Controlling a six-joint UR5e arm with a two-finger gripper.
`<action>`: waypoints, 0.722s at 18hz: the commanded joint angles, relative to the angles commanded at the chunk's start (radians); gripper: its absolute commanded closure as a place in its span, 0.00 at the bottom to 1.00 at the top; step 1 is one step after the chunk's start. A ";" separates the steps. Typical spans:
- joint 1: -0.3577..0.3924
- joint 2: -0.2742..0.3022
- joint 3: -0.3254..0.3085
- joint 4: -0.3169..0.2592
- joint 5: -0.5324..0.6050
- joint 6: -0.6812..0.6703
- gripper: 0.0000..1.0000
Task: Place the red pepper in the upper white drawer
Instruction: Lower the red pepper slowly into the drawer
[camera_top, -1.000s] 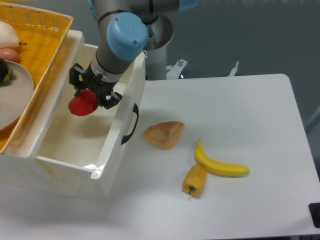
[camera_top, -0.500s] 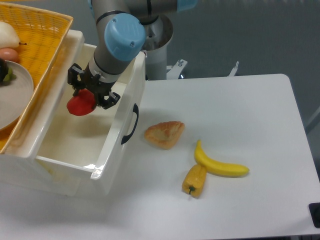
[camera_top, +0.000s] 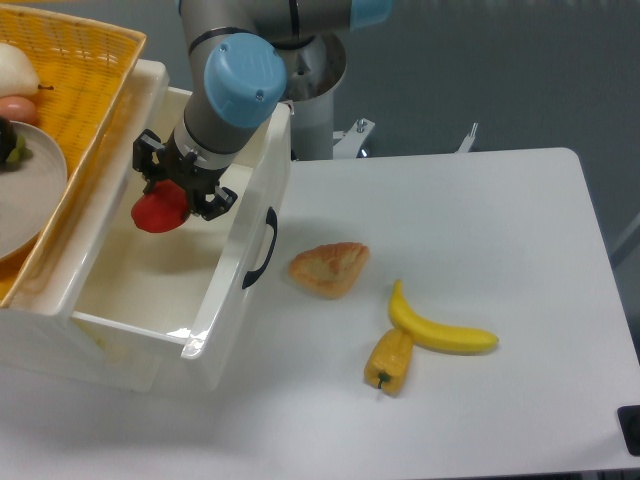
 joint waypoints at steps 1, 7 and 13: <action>0.000 0.000 0.000 0.000 0.000 0.000 0.54; -0.009 -0.006 0.000 0.000 -0.002 0.000 0.54; -0.023 -0.014 0.002 0.000 -0.002 0.000 0.54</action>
